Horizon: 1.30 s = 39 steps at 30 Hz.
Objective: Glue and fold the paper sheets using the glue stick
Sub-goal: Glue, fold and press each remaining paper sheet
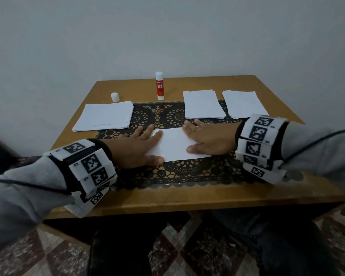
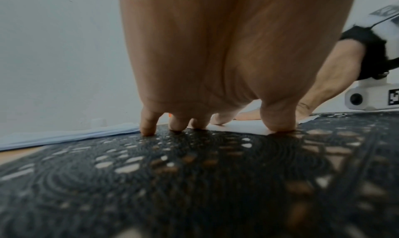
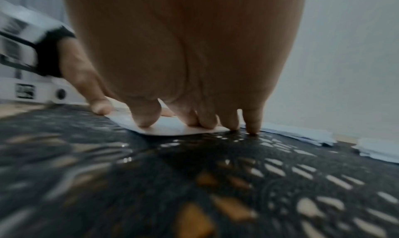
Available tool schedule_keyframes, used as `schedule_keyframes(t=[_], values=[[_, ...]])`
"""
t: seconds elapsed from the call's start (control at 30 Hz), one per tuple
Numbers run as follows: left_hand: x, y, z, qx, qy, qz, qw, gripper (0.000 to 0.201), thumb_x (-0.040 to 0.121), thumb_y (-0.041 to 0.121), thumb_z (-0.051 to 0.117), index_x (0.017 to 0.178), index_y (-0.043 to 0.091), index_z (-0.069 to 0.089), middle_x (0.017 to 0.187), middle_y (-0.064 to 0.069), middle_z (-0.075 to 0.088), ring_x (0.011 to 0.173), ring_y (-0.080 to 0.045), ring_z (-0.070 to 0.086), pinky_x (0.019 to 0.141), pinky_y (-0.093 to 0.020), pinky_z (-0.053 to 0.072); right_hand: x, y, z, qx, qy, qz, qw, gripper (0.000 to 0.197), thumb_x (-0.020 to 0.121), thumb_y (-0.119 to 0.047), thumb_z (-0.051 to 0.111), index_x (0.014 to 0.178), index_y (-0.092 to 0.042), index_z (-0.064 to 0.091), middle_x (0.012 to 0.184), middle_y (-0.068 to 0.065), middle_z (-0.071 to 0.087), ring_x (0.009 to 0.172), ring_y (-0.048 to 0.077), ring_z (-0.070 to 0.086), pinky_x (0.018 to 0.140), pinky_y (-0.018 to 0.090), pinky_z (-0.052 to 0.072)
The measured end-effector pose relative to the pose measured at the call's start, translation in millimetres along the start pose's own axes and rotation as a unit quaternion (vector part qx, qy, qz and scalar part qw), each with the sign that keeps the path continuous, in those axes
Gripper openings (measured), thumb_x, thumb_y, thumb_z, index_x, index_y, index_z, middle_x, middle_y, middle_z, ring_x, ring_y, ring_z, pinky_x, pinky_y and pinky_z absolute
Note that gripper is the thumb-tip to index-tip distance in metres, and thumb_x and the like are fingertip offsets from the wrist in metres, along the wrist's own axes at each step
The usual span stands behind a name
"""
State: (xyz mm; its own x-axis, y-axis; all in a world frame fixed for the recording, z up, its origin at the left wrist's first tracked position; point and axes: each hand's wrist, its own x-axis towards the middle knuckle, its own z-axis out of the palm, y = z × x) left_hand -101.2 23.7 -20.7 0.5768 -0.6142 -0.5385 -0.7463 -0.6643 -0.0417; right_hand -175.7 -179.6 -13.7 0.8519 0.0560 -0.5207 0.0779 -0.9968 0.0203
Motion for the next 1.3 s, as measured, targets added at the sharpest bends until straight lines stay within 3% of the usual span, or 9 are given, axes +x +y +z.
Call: schedule_keyframes(t=[0.13,0.23,0.37,0.6,0.77,0.93,1.0,1.13,1.3], values=[[1.2,3.5,-1.5,-0.010,0.020,-0.004,1.000,0.081,0.091,0.065,0.025,0.151,0.027,-0.015,0.157,-0.002,-0.023,0.145,-0.022,-0.019,0.116,-0.051,0.000,4.6,3.4,5.3,-0.012,0.013,-0.010,1.000,0.074,0.102,-0.051,0.021,0.152,-0.010,-0.014,0.160,0.005,-0.021,0.148,0.025,-0.014,0.121,0.043,0.005],[7.3,16.4,-9.7,-0.003,0.053,0.036,0.998,0.073,0.096,0.058,0.025,0.152,0.025,-0.006,0.159,0.000,-0.016,0.146,-0.019,-0.017,0.118,-0.050,0.002,5.2,7.5,5.1,0.001,0.020,-0.019,1.000,0.076,0.101,-0.053,0.024,0.153,-0.011,-0.013,0.160,0.005,-0.019,0.148,0.024,-0.013,0.121,0.039,0.004],[16.9,28.4,-17.4,-0.006,0.041,0.088,0.995,0.075,0.096,0.055,0.033,0.152,0.024,-0.008,0.159,0.004,-0.015,0.146,-0.015,-0.014,0.119,-0.051,0.006,6.0,11.7,7.0,0.022,0.038,-0.029,0.999,0.079,0.099,-0.054,0.030,0.154,-0.012,-0.009,0.161,0.004,-0.016,0.149,0.022,-0.011,0.119,0.033,0.002],[22.0,13.7,-12.5,-0.011,0.027,-0.024,0.999,0.083,0.094,0.061,0.029,0.151,0.019,-0.013,0.157,-0.004,-0.022,0.146,-0.024,-0.015,0.116,-0.053,0.007,6.6,9.3,7.8,0.013,0.047,-0.019,0.999,0.092,0.092,-0.064,0.036,0.154,-0.012,-0.008,0.161,0.003,-0.015,0.149,0.022,-0.010,0.121,0.038,0.004],[17.0,15.6,-14.3,-0.014,0.025,0.081,0.996,0.072,0.096,0.055,0.030,0.151,0.030,-0.010,0.158,0.007,-0.019,0.146,-0.017,-0.016,0.117,-0.048,0.000,6.2,8.3,8.2,0.011,0.051,-0.018,0.998,0.089,0.094,-0.062,0.034,0.154,-0.012,-0.009,0.161,0.004,-0.015,0.149,0.022,-0.011,0.120,0.036,0.003],[22.7,11.4,-9.8,-0.004,0.027,-0.056,0.998,0.085,0.092,0.065,0.025,0.151,0.019,-0.015,0.157,-0.012,-0.021,0.146,-0.028,-0.013,0.117,-0.054,0.002,6.8,8.9,8.0,0.016,0.048,-0.016,0.999,0.090,0.093,-0.064,0.034,0.154,-0.013,-0.009,0.161,0.002,-0.016,0.149,0.021,-0.011,0.120,0.035,0.002],[19.9,13.4,-10.1,-0.005,0.020,-0.035,0.999,0.086,0.092,0.064,0.027,0.150,0.017,-0.017,0.156,-0.013,-0.023,0.145,-0.028,-0.017,0.118,-0.052,0.001,6.1,8.6,7.9,0.016,0.049,-0.017,0.999,0.090,0.093,-0.063,0.034,0.154,-0.013,-0.009,0.161,0.002,-0.016,0.149,0.021,-0.011,0.120,0.035,0.003],[13.2,20.1,-12.4,-0.023,0.004,0.058,0.998,0.078,0.096,0.055,0.034,0.151,0.027,-0.013,0.156,-0.006,-0.024,0.145,-0.021,-0.020,0.117,-0.050,-0.006,6.2,8.8,7.9,0.014,0.052,-0.018,0.998,0.090,0.093,-0.063,0.035,0.154,-0.012,-0.008,0.161,0.003,-0.015,0.149,0.021,-0.010,0.119,0.034,0.003],[17.8,14.4,-9.2,0.000,0.015,-0.049,0.999,0.084,0.092,0.066,0.023,0.150,0.021,-0.017,0.156,-0.015,-0.023,0.146,-0.028,-0.014,0.117,-0.054,-0.001,5.8,8.2,7.2,0.014,0.051,-0.015,0.998,0.091,0.092,-0.064,0.036,0.154,-0.013,-0.007,0.161,0.002,-0.014,0.149,0.021,-0.010,0.121,0.036,0.003]])
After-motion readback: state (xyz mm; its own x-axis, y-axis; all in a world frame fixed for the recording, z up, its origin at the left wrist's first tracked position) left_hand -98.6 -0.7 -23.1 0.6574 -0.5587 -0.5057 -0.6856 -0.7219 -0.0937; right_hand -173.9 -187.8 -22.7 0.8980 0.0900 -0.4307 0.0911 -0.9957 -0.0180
